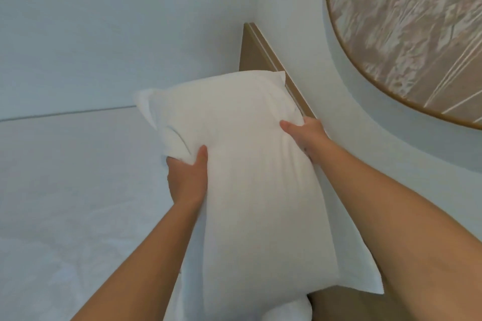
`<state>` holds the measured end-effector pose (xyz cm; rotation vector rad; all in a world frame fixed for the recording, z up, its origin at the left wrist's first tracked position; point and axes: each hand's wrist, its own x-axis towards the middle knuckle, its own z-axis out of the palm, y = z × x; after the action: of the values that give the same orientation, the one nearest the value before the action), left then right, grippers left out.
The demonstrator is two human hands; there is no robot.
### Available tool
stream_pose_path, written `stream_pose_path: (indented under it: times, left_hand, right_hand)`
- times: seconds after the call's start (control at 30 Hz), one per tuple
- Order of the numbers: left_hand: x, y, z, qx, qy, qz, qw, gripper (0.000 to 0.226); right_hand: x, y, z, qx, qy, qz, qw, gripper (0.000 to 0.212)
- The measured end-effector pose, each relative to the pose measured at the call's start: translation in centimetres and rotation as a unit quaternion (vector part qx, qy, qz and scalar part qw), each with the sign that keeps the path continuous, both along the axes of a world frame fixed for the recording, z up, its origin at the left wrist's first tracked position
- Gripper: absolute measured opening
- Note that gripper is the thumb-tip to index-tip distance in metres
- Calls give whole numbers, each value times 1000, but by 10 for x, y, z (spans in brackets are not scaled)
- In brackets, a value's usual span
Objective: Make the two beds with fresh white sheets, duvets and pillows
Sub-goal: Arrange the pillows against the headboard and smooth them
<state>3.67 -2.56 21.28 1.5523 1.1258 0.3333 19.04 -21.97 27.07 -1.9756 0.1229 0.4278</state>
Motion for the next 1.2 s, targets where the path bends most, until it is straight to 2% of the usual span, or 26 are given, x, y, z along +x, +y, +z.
stream_pose_path:
  times: [0.07, 0.1, 0.17, 0.23, 0.33, 0.4, 0.47, 0.57, 0.7, 0.77, 0.9, 1.0, 1.07, 1.2]
  left_hand:
    - [31, -7, -7, 22, 16, -14, 1000, 71]
    - [46, -10, -13, 61, 38, -37, 997, 78]
    - [72, -15, -40, 170, 105, -128, 971, 88]
    - [85, -24, -87, 225, 171, -265, 922, 83]
    - [75, -48, -174, 252, 242, -431, 832, 75]
    - [80, -58, -211, 304, 239, -453, 803, 75]
    - [102, -57, -230, 337, 221, -438, 803, 77]
    - [117, -46, -250, 385, 210, -432, 788, 72]
    - [103, -41, -263, 426, 182, -383, 799, 68]
    - [111, -39, -262, 437, 173, -374, 800, 68]
    - [112, -40, -272, 444, 191, -382, 788, 69]
    - [98, -44, -276, 425, 217, -418, 773, 80]
    - [86, -48, -274, 405, 239, -455, 756, 83]
    - [56, -47, -251, 374, 261, -543, 705, 73]
  right_hand:
    - [39, 3, -11, -54, -44, -11, 998, 29]
    - [55, 4, -20, -124, -78, -12, 989, 32]
    - [76, 9, -46, -314, -166, 26, 934, 49]
    - [73, 12, -97, -400, -210, 130, 883, 66]
    - [36, -6, -204, -455, -130, 273, 837, 63]
    - [29, -22, -254, -460, -83, 265, 843, 63]
    - [49, -23, -276, -451, -102, 238, 854, 64]
    - [67, -12, -290, -464, -132, 243, 842, 64]
    - [53, -6, -300, -447, -215, 279, 823, 63]
    - [59, -8, -298, -450, -221, 291, 815, 62]
    - [55, -21, -310, -457, -151, 270, 834, 62]
    - [34, -38, -314, -466, -113, 268, 836, 61]
    - [17, -50, -313, -478, -84, 268, 832, 62]
    - [-21, -65, -291, -493, -36, 280, 823, 61]
